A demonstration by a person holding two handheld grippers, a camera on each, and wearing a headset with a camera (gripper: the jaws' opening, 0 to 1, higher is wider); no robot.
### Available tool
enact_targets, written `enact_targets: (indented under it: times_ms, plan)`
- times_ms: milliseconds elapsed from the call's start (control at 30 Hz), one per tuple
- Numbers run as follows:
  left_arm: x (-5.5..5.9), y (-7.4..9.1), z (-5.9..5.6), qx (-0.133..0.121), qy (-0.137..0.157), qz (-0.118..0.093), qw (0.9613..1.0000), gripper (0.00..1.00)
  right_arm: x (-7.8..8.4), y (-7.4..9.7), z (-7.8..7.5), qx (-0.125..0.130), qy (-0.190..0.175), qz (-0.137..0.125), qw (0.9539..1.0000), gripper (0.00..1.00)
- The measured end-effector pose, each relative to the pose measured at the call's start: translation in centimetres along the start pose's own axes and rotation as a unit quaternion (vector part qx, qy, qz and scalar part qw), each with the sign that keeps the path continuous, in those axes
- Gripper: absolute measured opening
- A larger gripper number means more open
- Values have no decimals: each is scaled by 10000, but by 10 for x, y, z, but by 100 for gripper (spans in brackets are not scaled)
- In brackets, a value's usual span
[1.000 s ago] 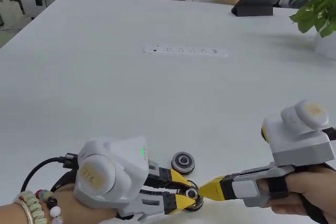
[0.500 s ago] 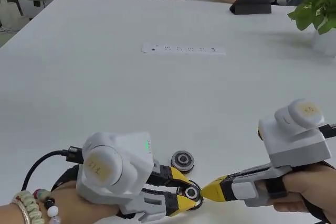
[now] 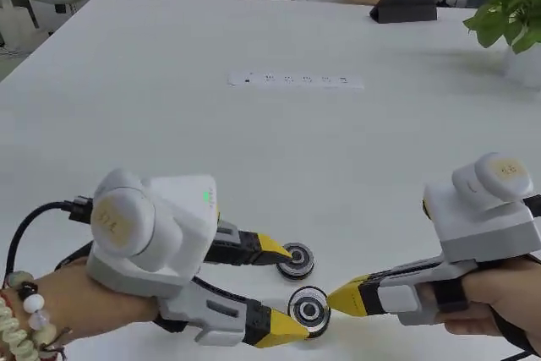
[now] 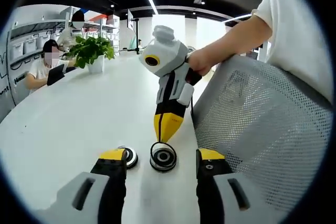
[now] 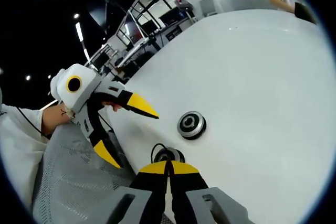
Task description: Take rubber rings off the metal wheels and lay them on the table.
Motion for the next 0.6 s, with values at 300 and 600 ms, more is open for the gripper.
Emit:
enact_targets:
  times_ms: [300, 600]
  plan:
    - [-8, 32, 4, -35, -40, -54, 10000, 68, -6, 5, 3, 28, 1, -213, 9998, 0]
    - [15, 60, 2, -269, 28, 301, 9992, 83, -14, 19, 0, 76, -22, -583, 9983, 0]
Point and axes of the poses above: the centre of the closed fingertips' face, and the gripper's own axes: y roughly backward along the fingers, z roughly to its left, x roughly out of its underside, the point moved 1 cm from there along y, roughly backward along the fingers, and after that the axes turned 15 degrees about z, right-handed, at the moved point
